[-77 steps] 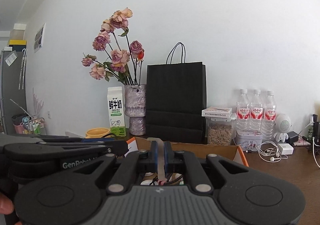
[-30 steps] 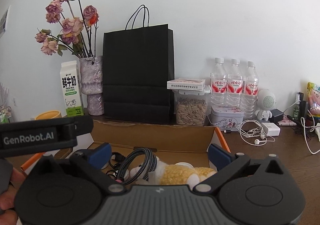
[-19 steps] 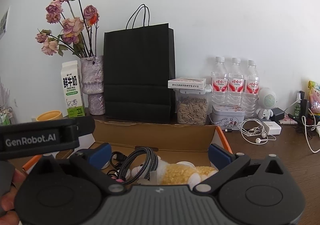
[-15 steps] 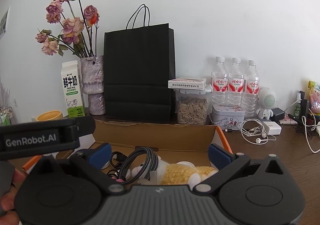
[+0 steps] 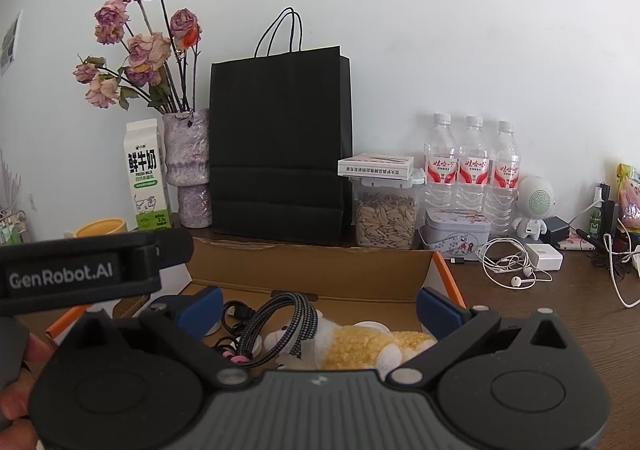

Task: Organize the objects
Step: 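Withdraw both open tools from the box back over the table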

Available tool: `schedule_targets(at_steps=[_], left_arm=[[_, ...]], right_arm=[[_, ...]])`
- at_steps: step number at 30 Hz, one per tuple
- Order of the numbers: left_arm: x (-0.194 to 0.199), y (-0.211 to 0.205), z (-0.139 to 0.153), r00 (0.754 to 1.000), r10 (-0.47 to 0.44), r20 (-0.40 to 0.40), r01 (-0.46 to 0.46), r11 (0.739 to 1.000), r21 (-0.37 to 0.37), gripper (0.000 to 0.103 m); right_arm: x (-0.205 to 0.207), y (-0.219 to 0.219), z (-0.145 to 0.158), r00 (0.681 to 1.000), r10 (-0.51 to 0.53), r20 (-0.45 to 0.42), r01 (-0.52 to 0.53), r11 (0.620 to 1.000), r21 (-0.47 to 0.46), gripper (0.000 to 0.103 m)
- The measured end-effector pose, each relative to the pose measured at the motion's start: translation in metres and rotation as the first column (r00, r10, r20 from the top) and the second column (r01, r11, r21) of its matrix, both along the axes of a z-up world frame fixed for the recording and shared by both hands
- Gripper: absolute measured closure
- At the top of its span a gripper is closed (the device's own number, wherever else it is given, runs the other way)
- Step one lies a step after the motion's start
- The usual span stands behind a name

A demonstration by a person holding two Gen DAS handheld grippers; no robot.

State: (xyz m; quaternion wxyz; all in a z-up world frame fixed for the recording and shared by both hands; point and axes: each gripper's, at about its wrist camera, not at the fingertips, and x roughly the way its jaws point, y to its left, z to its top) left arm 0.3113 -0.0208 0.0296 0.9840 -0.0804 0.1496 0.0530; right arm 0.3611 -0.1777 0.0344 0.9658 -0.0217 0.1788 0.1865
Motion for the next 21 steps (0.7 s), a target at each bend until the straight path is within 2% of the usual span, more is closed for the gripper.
schedule_targets(at_steps=[21], left_arm=[[-0.032,-0.005,0.018,1.0,-0.002,0.01,0.002,1.0,0.025,0.0]], right_arm=[[-0.036,-0.01,0.02,0.999,0.019,0.042,-0.017,0.999,-0.033,0.0]])
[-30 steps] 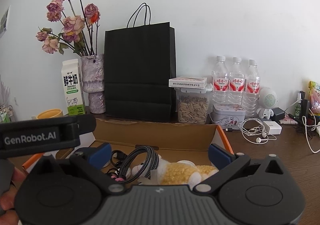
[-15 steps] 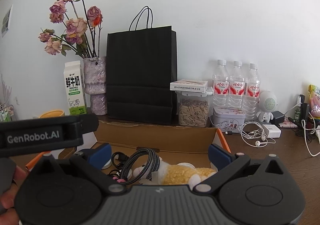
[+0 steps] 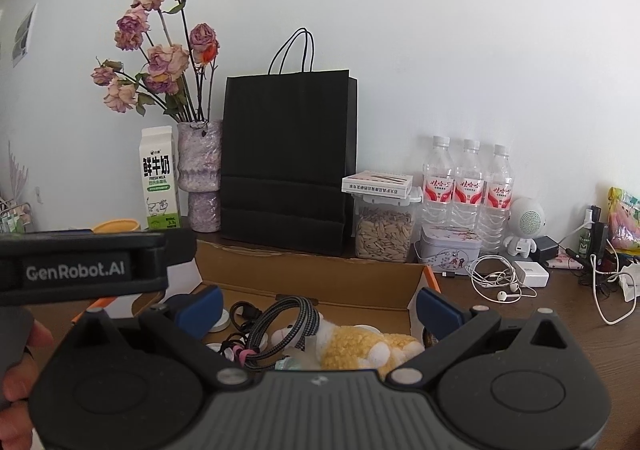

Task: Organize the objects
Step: 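Withdraw both open tools from the box back over the table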

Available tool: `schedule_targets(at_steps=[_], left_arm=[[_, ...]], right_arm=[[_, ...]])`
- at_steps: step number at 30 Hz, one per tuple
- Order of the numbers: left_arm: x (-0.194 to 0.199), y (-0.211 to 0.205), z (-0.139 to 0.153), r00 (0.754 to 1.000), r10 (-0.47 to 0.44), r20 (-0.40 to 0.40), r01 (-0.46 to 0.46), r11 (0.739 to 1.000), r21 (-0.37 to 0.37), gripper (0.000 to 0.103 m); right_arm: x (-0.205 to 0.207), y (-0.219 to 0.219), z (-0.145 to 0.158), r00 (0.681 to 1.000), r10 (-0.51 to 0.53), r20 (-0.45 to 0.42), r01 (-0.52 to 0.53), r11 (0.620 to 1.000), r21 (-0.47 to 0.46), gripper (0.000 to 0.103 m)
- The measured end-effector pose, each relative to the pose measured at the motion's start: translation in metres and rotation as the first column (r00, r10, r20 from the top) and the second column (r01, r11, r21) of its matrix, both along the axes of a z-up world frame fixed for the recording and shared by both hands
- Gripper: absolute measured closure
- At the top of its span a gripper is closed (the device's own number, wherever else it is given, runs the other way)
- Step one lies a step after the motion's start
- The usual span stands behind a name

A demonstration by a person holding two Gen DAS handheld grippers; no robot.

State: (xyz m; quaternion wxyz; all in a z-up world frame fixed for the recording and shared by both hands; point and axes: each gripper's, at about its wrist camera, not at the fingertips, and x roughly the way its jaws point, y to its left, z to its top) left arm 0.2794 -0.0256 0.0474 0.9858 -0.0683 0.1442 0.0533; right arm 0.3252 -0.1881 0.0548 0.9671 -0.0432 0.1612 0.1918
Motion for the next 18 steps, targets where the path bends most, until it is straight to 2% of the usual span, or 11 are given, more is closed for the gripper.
schedule_targets(at_steps=[6,18], left_arm=[[-0.017,-0.002,0.004,1.0,-0.002,0.006,0.001,1.0,0.023,0.0],[-0.045,0.006,-0.002,0.999,0.007,-0.034,-0.005,0.999,0.053,0.0]], right_arm=[[-0.018,-0.006,0.005,1.0,0.002,0.008,-0.002,1.0,-0.003,0.0],[-0.051,-0.034,-0.002,1.0,-0.015,-0.009,0.015,0.999,-0.03,0.0]])
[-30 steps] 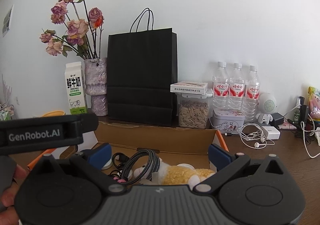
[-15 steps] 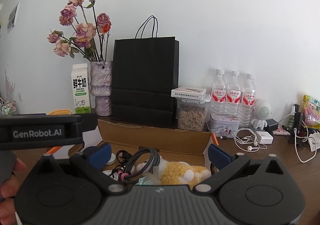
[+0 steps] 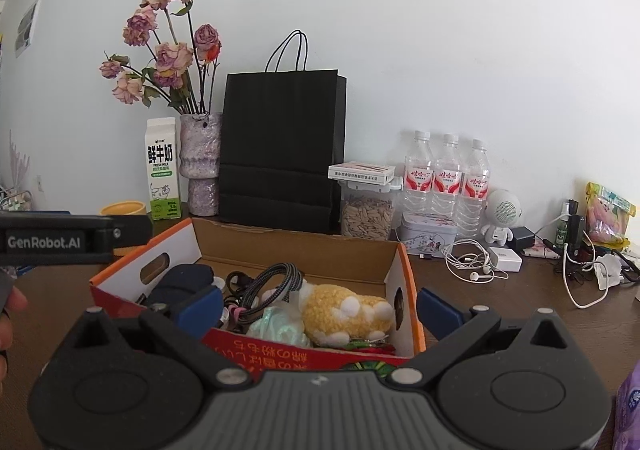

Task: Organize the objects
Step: 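Withdraw both open tools from the box back over the table, then grasp the small orange-red toy with the right tool while the left tool grasps the white cloth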

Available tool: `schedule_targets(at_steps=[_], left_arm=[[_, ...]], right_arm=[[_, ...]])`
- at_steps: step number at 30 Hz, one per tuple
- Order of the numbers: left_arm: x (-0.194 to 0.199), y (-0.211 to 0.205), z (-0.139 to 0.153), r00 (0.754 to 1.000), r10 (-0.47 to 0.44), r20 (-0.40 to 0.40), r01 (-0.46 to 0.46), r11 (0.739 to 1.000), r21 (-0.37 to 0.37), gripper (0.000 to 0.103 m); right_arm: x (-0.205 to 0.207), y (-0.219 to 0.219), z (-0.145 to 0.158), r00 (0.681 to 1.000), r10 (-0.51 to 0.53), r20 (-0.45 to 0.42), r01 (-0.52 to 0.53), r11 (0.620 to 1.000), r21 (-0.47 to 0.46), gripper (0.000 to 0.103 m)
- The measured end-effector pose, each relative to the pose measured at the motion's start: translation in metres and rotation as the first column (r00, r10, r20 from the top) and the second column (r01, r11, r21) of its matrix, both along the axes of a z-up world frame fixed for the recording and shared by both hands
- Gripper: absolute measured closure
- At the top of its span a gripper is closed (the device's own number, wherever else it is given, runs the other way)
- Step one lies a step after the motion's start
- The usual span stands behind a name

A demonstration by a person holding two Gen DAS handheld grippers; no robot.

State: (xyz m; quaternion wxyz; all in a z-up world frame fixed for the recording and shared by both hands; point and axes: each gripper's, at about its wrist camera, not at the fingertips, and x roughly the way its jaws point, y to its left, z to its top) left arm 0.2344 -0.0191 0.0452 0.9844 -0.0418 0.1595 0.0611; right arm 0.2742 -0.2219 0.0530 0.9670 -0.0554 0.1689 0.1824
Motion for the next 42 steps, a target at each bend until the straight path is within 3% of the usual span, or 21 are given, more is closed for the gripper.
schedule_targets(at_steps=[14,23,34,42], left_arm=[[-0.037,0.034,-0.036,0.993,0.002,-0.122,0.001,1.0,0.023,0.0],[-0.051,0.045,-0.071,0.956,-0.058,-0.289,0.07,0.997,0.031,0.0],[-0.043,0.042,-0.093,0.929,-0.062,-0.366,0.069,0.998,0.007,0.0],[-0.033,0.046,-0.101,0.921,-0.028,-0.389,0.033,0.999,0.007,0.0]], right_arm=[[-0.033,-0.052,-0.034,0.996,-0.031,-0.082,0.026,0.998,-0.059,0.0],[-0.045,-0.072,-0.062,0.984,-0.056,-0.168,0.04,0.995,-0.094,0.0],[-0.03,-0.071,-0.087,0.964,-0.051,-0.26,0.028,0.995,-0.094,0.0],[-0.019,-0.068,-0.092,0.952,-0.026,-0.306,0.004,0.997,-0.071,0.021]])
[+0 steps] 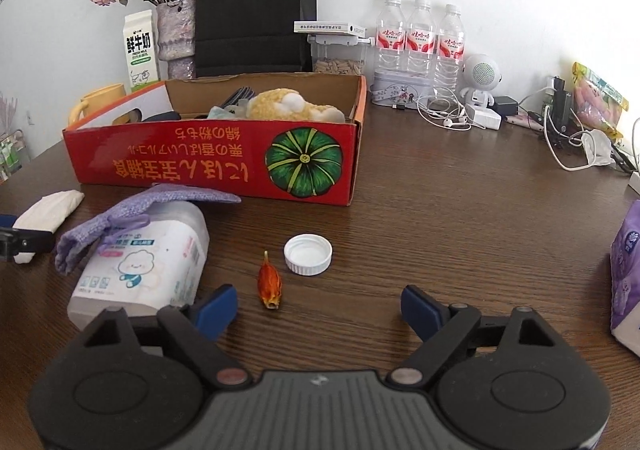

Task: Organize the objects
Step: 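Grasp the small orange-red toy with the right tool while the left tool grasps the white cloth, then carry the toy to the red box with the right tool while the left tool carries the white cloth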

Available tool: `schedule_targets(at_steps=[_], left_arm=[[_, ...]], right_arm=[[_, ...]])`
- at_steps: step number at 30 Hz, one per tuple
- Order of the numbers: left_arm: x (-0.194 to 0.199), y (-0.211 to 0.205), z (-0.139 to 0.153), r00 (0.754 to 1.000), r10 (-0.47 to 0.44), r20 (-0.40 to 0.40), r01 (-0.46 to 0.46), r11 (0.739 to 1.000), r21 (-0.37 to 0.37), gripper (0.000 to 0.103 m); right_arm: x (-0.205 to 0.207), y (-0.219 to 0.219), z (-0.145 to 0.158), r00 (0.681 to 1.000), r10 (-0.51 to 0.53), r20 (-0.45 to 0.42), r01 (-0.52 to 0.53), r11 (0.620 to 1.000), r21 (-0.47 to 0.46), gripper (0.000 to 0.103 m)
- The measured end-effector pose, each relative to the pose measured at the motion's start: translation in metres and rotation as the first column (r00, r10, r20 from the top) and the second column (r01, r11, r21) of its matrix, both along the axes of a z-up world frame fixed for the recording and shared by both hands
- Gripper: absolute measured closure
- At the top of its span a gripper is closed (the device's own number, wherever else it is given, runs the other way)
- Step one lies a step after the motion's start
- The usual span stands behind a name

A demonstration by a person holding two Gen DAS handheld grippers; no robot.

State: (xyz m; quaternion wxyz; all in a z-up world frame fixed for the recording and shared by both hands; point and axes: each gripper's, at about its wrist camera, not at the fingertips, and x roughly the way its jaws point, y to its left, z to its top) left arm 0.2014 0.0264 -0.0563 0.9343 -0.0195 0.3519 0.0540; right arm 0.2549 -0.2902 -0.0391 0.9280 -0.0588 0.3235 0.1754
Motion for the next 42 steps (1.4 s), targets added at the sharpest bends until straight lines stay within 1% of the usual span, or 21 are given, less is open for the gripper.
schedule_targets(at_steps=[1,4,6,10,12,14,16,18,21,22,23,25,26,29,31,36,42], left_arm=[[0.001,0.001,0.0,1.0,0.005,0.001,-0.005,1.0,-0.001,0.0],[0.004,0.002,-0.001,1.0,0.015,0.009,-0.015,1.0,0.005,0.0],[0.006,0.003,-0.001,1.0,0.016,0.012,-0.016,1.0,0.005,0.0],[0.007,0.002,-0.002,1.0,0.015,0.02,-0.016,1.0,0.007,0.0],[0.007,0.002,-0.002,1.0,0.015,0.022,-0.015,1.0,0.007,0.0],[0.007,0.002,-0.002,1.0,0.014,0.024,-0.014,1.0,0.008,0.0],[0.007,0.002,-0.002,1.0,0.014,0.024,-0.014,1.0,0.008,0.0],[0.007,0.002,-0.002,1.0,0.014,0.024,-0.014,1.0,0.008,0.0],[0.007,0.003,-0.002,1.0,0.013,0.024,-0.014,1.0,0.007,0.0],[0.007,0.003,-0.002,1.0,0.014,0.025,-0.014,1.0,0.006,0.002],[0.006,0.003,-0.002,0.999,0.015,0.03,-0.016,1.0,0.007,0.005],[0.003,0.002,0.001,0.999,0.012,0.053,-0.013,1.0,0.011,0.03],[0.001,0.002,0.002,0.998,0.015,0.058,-0.016,1.0,0.011,0.03],[-0.002,0.001,0.003,0.997,0.015,0.074,-0.015,1.0,0.0,0.035],[-0.005,0.001,0.004,0.996,0.015,0.088,-0.015,1.0,-0.005,0.041],[-0.012,-0.004,0.01,0.992,0.005,0.124,-0.006,1.0,0.013,0.041],[-0.017,-0.008,0.02,0.989,-0.01,0.15,0.007,1.0,0.018,0.041]], right_arm=[[0.001,-0.001,0.0,1.0,0.006,-0.008,-0.005,1.0,0.011,0.021],[0.002,0.0,0.0,1.0,0.013,-0.003,-0.012,1.0,0.023,0.03],[0.002,0.001,0.001,1.0,0.027,0.001,-0.027,0.999,0.031,0.04],[0.0,0.005,0.002,0.998,0.054,0.01,-0.055,0.998,0.03,0.055],[-0.001,0.007,0.002,0.998,0.069,0.014,-0.069,0.997,0.029,0.066],[-0.002,0.008,0.002,0.997,0.08,0.017,-0.081,0.996,0.027,0.07],[-0.003,0.01,0.003,0.996,0.092,0.018,-0.093,0.995,0.028,0.078],[-0.003,0.011,0.003,0.995,0.1,0.02,-0.101,0.994,0.028,0.089],[-0.005,0.013,0.003,0.994,0.108,0.021,-0.108,0.994,0.028,0.091],[-0.005,0.013,0.002,0.994,0.107,0.021,-0.108,0.994,0.027,0.091],[-0.005,0.013,0.003,0.994,0.107,0.022,-0.107,0.994,0.026,0.091],[-0.005,0.013,0.003,0.994,0.107,0.022,-0.107,0.994,0.026,0.091],[-0.005,0.013,0.003,0.994,0.106,0.022,-0.107,0.994,0.026,0.091],[-0.005,0.013,0.003,0.994,0.105,0.022,-0.106,0.994,0.027,0.091],[-0.006,0.013,0.003,0.995,0.101,0.024,-0.102,0.994,0.027,0.091],[-0.007,0.013,0.004,0.995,0.096,0.031,-0.097,0.995,0.029,0.091],[-0.016,0.013,0.008,0.992,0.091,0.085,-0.094,0.995,0.029,0.091]])
